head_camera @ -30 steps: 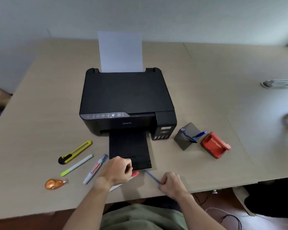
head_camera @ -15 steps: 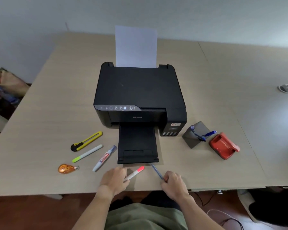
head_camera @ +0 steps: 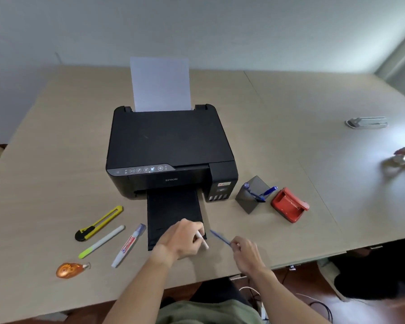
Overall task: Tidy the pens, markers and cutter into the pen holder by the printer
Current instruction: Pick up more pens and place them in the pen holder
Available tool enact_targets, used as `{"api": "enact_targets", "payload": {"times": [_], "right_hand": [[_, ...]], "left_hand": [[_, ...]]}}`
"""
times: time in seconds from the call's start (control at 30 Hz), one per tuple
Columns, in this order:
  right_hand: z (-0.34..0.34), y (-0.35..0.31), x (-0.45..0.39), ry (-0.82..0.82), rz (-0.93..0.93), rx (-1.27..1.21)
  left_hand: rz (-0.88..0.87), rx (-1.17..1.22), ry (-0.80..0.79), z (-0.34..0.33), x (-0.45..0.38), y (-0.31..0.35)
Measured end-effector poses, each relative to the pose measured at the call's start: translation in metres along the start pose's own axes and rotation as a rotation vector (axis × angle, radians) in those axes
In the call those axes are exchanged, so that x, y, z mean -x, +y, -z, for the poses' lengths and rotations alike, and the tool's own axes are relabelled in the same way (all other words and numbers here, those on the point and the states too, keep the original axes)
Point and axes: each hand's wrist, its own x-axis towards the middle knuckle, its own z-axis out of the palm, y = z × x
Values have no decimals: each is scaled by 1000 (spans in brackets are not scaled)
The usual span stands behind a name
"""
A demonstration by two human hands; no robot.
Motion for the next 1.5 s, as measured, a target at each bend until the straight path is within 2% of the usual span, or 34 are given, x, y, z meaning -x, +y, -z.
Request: {"api": "enact_targets", "payload": {"times": [0.17,0.33,0.43,0.57,0.73,0.9,1.07,1.2,1.3,1.5], "right_hand": [[61,-10,-21,115,129,45],[126,-33,-35,342,302,101],[151,-45,-43,517,300,12],[169,-55,-54,614,229,-49],[170,-58,-61,491,59,137],[162,-49,-61,454,-61,27],[145,-32,-50,519,-155,-95],[130,-25,-47,357,-264,-23],[122,-29,-48,249,-282,54],[111,-49,-53,173,-220,103]], "left_hand": [[-53,-48,-55,32,-43,20],[-147,-33,20,67,-84,54],[-209,-48,67,84,-106,71],[-305,-87,88,98,-128,97],[-396,-158,168,97,-146,124],[-471,-248,168,78,-162,131],[-475,-267,108,66,-174,128],[-472,-270,120,67,-176,125],[-431,-220,115,70,-171,116],[-247,-152,119,68,-139,85]]}}
